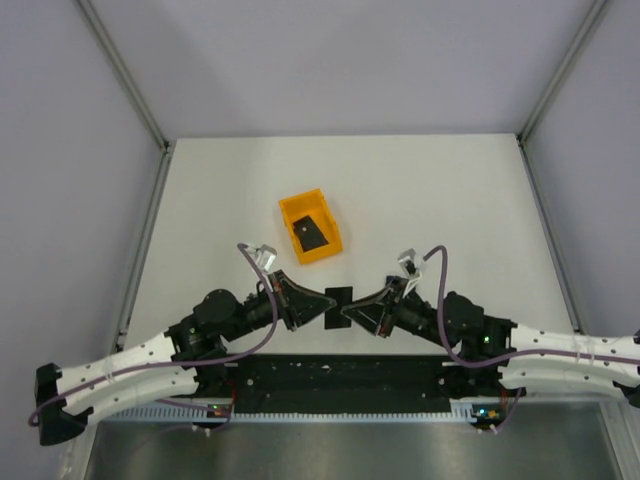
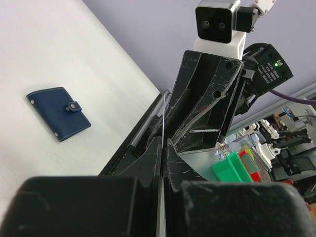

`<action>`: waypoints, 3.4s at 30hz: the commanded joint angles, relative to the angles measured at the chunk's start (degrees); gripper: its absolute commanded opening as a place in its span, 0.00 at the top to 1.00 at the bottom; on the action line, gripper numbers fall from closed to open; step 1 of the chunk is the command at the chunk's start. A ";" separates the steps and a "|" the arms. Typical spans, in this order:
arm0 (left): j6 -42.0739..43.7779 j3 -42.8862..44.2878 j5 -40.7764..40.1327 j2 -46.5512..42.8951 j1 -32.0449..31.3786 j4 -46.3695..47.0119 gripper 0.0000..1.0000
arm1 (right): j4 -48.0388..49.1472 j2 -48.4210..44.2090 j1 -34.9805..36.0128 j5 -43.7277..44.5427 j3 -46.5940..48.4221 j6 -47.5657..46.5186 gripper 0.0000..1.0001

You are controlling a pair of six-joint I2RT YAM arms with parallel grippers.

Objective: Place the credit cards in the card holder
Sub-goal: Turn over the card slot in the card holder.

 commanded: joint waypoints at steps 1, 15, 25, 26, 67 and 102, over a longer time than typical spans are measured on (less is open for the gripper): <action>0.51 1.14 0.35 0.17 -0.13 2.83 1.00 | 2.25 0.08 -0.52 -1.18 2.59 -0.92 0.85; 3.76 2.63 -13.34 1.22 -0.04 -10.51 0.13 | -33.73 -4.40 -1.21 26.84 10.40 7.76 1.00; 4.91 5.71 -13.36 19.06 -0.04 -14.66 0.25 | -56.46 8.50 -17.99 17.65 18.50 14.90 1.00; 4.91 5.89 -13.01 20.03 -0.04 -14.57 0.25 | -56.46 9.82 -19.48 15.97 18.68 14.20 1.00; 5.61 5.10 -9.58 26.10 -0.13 -11.76 0.35 | -68.33 31.99 -24.60 21.58 24.39 15.52 1.00; 8.60 10.28 -13.70 38.49 0.05 -8.42 0.53 | -43.72 16.43 -30.22 6.03 8.22 4.88 1.00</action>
